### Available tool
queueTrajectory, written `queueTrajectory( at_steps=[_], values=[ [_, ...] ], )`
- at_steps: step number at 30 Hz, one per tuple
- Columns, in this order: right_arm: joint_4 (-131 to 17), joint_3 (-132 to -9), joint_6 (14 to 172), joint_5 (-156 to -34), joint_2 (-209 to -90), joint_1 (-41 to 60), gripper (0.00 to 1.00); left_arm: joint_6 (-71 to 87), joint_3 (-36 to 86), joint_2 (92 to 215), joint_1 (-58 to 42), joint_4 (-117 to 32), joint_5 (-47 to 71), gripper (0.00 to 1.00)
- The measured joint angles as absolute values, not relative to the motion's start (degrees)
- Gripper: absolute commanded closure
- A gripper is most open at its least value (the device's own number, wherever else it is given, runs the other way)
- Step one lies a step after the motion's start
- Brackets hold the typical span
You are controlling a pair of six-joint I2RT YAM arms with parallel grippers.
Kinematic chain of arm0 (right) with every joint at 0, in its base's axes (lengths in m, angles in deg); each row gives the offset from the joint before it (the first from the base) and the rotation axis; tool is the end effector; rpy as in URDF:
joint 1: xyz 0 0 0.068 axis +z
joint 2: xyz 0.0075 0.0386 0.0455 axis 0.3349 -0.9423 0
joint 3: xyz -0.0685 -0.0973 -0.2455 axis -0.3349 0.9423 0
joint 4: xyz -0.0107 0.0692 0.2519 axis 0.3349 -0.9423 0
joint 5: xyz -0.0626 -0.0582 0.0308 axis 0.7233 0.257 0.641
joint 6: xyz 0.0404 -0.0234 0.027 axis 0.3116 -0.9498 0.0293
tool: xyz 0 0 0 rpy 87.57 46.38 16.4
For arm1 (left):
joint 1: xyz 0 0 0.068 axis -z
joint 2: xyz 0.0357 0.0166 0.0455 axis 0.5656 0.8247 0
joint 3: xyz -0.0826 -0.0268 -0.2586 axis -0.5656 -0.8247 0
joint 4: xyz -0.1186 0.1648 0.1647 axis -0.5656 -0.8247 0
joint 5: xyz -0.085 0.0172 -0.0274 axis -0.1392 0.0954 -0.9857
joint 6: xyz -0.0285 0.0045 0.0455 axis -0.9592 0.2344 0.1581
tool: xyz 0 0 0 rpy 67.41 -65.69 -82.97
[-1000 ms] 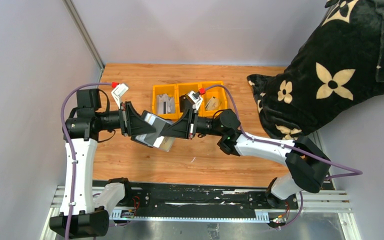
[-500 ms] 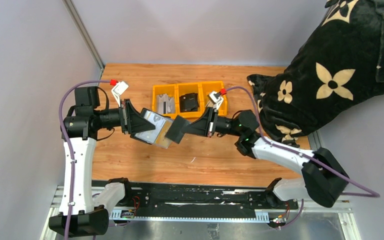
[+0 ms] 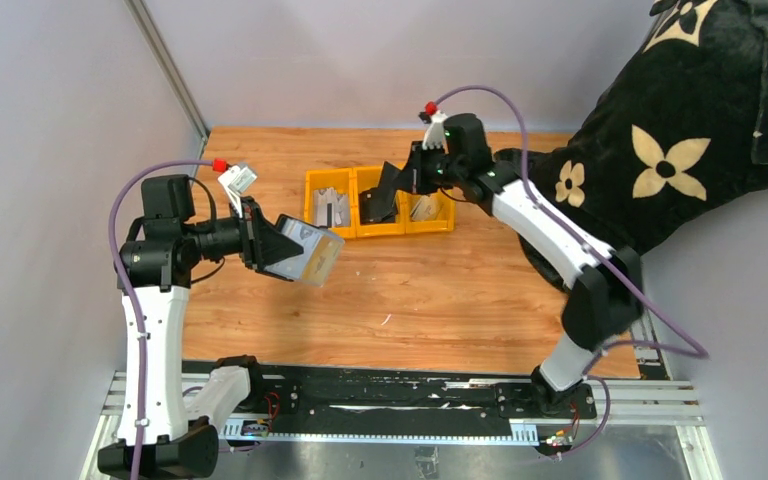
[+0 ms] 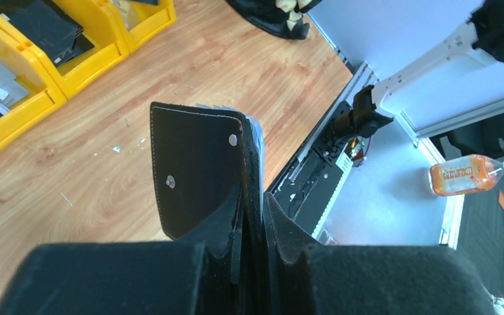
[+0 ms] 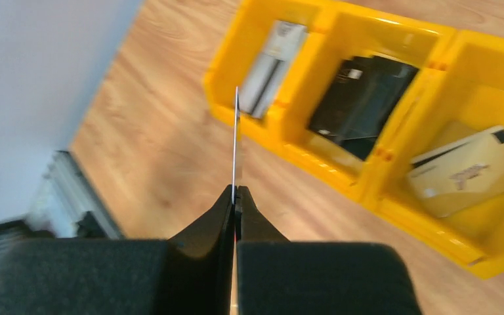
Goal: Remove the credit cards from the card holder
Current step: Place the credit card in the storage box.
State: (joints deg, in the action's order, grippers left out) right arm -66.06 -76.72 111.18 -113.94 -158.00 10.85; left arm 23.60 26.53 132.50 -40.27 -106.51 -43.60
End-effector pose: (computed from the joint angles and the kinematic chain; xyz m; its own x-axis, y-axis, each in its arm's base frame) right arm 0.3112 0.2009 0.3709 -0.5787 0.0984 -0.8096 -0.6319 0.5735 0.5213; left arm 0.1450 -0.0174 0.4054 -0.6190 -0.0295 -0.7848 0.6674 0.5069 -0.5455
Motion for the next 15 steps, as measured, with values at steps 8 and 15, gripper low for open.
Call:
queueTrajectory(
  at_steps=[8,15],
  values=[
    [-80.45,-94.65,100.90,-108.83,-182.74,10.37,1.00,24.61,26.53,131.78,-40.27,-106.69,-44.95,1.00],
    [-84.66,-106.06,99.51,-108.91,-194.00,10.37,1.00,24.96,26.20,131.14,-40.27,-106.69,-46.50,1.00]
  ],
)
